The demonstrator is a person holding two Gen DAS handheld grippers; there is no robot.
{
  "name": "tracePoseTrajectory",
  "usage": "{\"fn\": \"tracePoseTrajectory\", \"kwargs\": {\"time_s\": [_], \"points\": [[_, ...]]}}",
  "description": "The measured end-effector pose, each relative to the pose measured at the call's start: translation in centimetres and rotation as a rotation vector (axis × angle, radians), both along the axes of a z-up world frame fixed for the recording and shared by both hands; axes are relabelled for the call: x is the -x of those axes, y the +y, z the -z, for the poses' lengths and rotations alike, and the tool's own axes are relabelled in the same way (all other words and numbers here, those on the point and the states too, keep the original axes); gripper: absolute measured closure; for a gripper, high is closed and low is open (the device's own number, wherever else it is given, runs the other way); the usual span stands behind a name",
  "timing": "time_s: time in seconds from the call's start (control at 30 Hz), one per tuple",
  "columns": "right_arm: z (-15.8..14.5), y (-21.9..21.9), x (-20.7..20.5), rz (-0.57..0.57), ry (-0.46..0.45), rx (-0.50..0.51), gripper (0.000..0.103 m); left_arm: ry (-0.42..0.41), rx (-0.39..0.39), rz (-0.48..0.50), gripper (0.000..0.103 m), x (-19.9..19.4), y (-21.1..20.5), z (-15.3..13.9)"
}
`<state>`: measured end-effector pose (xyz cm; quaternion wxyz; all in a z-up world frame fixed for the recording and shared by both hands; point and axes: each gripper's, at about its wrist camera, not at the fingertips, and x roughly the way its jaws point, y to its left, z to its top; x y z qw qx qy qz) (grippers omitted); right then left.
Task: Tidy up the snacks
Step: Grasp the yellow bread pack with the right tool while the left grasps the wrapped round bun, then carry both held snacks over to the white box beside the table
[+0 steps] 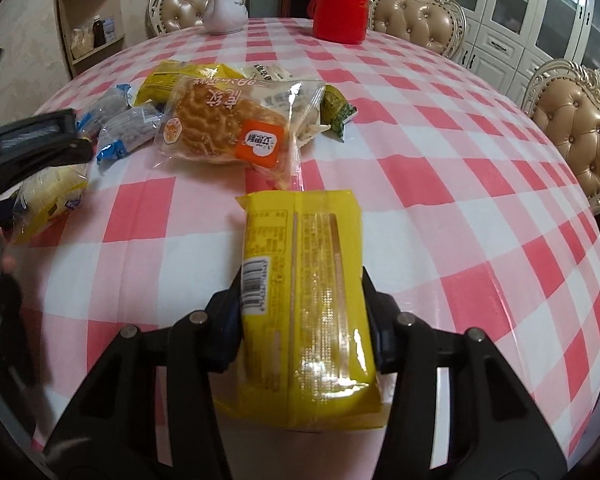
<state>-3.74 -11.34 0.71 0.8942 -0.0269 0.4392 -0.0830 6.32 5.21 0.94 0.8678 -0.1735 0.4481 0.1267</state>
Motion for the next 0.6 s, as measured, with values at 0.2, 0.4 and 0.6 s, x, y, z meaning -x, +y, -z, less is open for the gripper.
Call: {"fn": "tracePoseTrajectory", "kwargs": {"time_s": [0.2,0.4,0.6], "points": [[0.0,-0.7,0.2,-0.007,-0.001,-0.056,0.048,-0.036,-0.069,0.092,0.035,1.3,-1.2,-0.1],[0.0,-1.2,0.3,-0.017,-0.011,-0.102,0.045,-0.096,-0.118,0.209,0.036,4.8,-3.8,-1.1],[-0.1,-1.5,0.3,-0.027,-0.024,-0.133,0.051,-0.146,-0.053,0.229,0.036,6.9,-3.6,-1.6]]}}
